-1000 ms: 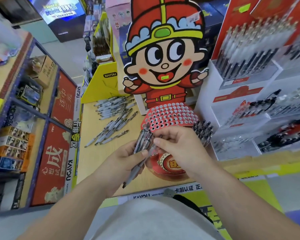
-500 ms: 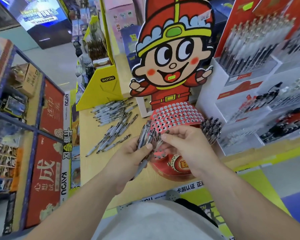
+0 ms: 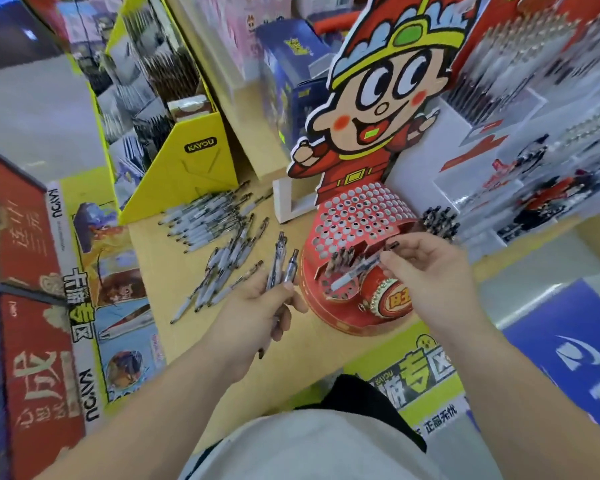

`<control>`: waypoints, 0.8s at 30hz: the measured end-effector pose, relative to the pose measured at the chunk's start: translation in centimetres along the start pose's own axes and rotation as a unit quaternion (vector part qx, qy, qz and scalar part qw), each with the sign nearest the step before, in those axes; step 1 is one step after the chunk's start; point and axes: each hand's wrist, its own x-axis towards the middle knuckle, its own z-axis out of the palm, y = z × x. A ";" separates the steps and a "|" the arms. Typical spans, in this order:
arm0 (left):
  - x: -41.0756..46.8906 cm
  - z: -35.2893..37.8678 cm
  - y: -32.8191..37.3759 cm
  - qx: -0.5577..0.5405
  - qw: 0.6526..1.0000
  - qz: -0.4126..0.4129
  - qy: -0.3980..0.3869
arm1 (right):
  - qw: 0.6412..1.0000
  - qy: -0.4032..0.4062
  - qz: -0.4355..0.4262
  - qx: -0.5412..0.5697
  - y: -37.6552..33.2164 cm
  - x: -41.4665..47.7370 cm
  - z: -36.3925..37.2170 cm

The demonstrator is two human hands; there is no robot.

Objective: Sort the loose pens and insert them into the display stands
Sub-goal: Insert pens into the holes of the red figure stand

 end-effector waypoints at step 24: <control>-0.5 4.6 -1.4 -0.069 0.992 -0.018 0.107 | 0.913 -0.180 -0.265 -0.252 2.1 4.7 -1.4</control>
